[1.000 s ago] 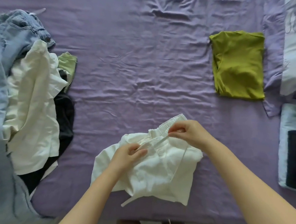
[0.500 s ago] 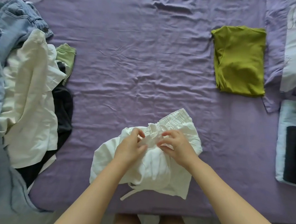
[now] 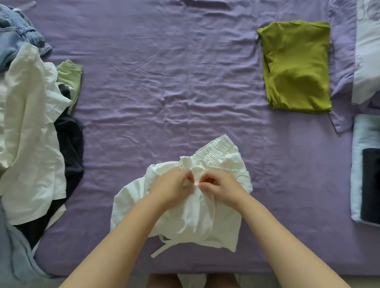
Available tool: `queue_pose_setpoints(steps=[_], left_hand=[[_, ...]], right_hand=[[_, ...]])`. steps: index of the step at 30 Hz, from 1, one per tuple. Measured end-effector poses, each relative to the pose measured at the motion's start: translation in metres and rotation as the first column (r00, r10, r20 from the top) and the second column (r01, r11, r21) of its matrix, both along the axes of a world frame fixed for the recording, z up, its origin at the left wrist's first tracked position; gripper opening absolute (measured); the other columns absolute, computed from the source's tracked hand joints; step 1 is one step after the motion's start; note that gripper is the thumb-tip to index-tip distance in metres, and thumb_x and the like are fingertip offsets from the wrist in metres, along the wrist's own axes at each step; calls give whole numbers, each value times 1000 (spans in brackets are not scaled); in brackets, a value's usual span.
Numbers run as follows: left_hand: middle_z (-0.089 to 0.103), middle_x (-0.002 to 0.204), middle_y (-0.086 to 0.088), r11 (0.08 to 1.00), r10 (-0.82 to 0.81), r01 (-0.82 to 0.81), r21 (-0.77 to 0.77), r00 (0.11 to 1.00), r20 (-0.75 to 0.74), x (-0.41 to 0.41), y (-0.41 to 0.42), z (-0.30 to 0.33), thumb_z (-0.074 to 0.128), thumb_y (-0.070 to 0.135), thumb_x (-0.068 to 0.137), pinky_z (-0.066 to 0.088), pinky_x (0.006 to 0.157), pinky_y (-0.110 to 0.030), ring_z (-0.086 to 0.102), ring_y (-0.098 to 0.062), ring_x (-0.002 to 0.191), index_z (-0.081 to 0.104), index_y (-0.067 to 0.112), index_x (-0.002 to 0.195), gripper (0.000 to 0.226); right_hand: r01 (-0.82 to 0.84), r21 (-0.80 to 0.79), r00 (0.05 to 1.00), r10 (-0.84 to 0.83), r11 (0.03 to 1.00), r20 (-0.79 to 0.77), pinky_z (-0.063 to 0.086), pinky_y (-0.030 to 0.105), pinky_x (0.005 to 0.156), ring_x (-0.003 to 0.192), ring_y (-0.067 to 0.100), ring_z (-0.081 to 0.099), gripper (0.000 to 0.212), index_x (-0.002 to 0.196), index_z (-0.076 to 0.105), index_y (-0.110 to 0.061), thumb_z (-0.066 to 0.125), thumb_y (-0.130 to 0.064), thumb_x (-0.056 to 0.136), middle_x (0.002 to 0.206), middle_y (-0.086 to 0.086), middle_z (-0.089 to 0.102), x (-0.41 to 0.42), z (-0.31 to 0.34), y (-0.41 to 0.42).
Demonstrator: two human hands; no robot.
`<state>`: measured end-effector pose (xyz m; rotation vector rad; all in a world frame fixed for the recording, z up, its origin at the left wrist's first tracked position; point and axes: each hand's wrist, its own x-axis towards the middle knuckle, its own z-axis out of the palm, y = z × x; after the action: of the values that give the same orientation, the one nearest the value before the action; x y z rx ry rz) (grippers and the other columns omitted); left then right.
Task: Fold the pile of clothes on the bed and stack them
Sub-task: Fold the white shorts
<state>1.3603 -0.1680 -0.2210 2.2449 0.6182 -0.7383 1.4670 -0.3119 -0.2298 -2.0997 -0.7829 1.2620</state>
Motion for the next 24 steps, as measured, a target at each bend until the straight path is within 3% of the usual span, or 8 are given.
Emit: queue_pose_setpoints(steps=[3,7,14,19,24], left_hand=[[56,84,9,997,78,-77,-18,995,58,-1,1,-1,61,25,88,31,66,-13,51,-10,81,61,22,93,5],[54,73,16,988,153,-152,-18,978,144,-4,1,4,62,19,87,22,72,6,48,0,72,67,21,87,6],[59,81,15,964,238,-218,-149,962,135,-3,-10,9,62,14,85,36,68,-3,53,-6,81,57,30,82,16],[63,92,11,925,364,-328,-192,909,201,-4,-17,9,66,13,85,37,74,-4,58,-7,90,62,19,95,13],[67,90,10,898,421,-374,-233,883,208,-6,-19,6,70,13,84,43,76,-6,62,-4,87,66,21,92,12]], right_hand=[[146,-17,965,-146,989,-216,47,29,81,83,10,60,1,85,68,-20,69,-20,85,86,-3,67,5,9,1],[235,-31,910,-231,971,-344,50,31,84,81,11,64,5,87,70,-12,71,-15,83,84,2,70,6,13,5],[316,-44,855,-305,948,-418,41,11,62,59,-2,53,4,85,71,-8,69,-10,84,63,-12,62,4,15,6],[381,-87,804,-376,921,-461,40,8,54,50,-4,50,4,88,70,-7,68,-7,84,60,-7,60,5,17,6],[414,-120,766,-417,902,-490,42,9,55,50,-3,50,8,85,69,-10,67,-3,83,61,-5,60,7,18,5]])
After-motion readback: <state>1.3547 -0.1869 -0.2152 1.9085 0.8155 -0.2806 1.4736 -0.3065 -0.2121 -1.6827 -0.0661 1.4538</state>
